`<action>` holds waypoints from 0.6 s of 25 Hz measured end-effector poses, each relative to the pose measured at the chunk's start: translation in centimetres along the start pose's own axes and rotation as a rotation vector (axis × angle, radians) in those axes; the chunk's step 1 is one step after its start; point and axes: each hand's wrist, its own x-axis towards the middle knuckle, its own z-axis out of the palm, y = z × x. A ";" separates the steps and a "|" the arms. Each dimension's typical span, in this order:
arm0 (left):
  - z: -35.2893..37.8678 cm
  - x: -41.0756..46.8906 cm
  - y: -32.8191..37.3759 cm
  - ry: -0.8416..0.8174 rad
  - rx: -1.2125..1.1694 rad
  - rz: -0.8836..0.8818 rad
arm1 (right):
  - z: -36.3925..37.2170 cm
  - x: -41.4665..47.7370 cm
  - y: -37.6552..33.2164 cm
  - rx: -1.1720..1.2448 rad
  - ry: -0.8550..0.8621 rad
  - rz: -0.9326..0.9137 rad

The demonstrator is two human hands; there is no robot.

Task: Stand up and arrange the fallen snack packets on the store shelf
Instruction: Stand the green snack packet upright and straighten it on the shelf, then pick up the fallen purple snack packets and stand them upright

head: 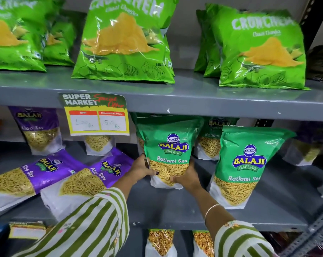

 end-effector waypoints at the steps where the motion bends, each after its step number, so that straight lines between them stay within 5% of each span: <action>1: -0.8 -0.7 0.1 0.012 0.030 -0.005 | -0.2 -0.1 -0.1 -0.075 -0.048 0.005; 5: -6.2 -3.9 -0.6 0.132 0.254 -0.066 | -1.1 -1.5 -1.3 -0.488 -0.279 0.216; 8: -12.4 -4.8 -3.3 0.148 0.393 -0.094 | 0.5 -3.1 -3.1 -0.353 -0.320 0.469; 15: -22.2 -6.3 -9.5 -0.024 0.346 -0.255 | 15.9 -7.8 -7.8 0.017 -0.424 0.571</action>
